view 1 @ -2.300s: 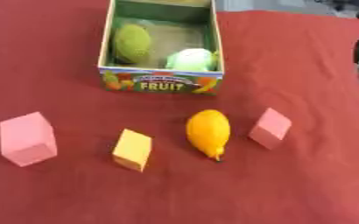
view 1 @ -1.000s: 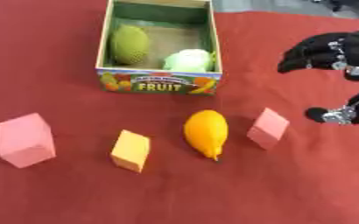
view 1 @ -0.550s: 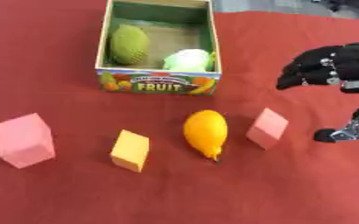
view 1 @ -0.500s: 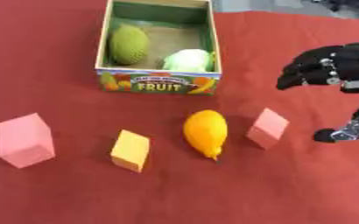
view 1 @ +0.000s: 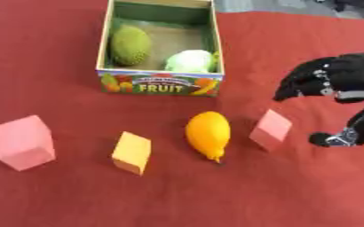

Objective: Pick up objects on the table and place them in the box.

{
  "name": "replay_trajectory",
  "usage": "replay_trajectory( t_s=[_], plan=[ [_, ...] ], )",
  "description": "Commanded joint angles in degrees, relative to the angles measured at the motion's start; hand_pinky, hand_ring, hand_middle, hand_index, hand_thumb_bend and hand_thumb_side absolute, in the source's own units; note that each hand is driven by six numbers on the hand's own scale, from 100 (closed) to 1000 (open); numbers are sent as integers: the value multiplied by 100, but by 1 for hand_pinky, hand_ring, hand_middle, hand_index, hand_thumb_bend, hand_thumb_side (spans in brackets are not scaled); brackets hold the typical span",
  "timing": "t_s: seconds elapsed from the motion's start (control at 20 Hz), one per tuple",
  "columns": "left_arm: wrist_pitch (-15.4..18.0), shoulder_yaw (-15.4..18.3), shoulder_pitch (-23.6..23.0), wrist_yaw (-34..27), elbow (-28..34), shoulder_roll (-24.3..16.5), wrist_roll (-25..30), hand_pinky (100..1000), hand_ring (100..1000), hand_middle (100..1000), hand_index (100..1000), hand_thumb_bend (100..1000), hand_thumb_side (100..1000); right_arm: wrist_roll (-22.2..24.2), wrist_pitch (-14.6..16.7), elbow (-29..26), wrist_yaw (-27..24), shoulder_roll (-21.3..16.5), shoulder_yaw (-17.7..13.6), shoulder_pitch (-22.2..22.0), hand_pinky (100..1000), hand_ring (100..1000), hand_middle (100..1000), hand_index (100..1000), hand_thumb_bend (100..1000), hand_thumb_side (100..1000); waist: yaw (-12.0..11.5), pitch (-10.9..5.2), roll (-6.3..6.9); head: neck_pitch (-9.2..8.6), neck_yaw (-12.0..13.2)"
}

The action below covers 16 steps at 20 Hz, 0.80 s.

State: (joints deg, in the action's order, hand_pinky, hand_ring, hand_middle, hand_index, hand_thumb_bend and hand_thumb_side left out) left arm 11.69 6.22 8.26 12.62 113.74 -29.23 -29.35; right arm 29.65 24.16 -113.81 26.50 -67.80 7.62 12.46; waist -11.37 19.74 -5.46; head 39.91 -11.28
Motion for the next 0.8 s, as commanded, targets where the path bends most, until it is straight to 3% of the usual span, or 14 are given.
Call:
replay_trajectory(
  t_s=[0.05, 0.55, 0.8],
  plan=[
    [4, 2, 63, -44, 85, -88, 27, 752, 784, 741, 970, 398, 742, 101, -98, -78, -87, -105, 43, 69, 939, 915, 855, 945, 285, 380, -12, -124, -64, -53, -49],
    [5, -33, 96, -81, 85, -40, 72, 751, 783, 739, 971, 394, 744, 403, -288, -78, -251, 25, 299, 386, 936, 912, 860, 949, 251, 388, -69, -79, -66, -78, -105],
    [5, -45, 106, -95, 85, -22, 91, 751, 784, 740, 971, 392, 744, 491, -391, -78, -259, 79, 362, 514, 935, 911, 859, 948, 280, 387, -95, -65, -76, -97, -141]
  ],
)
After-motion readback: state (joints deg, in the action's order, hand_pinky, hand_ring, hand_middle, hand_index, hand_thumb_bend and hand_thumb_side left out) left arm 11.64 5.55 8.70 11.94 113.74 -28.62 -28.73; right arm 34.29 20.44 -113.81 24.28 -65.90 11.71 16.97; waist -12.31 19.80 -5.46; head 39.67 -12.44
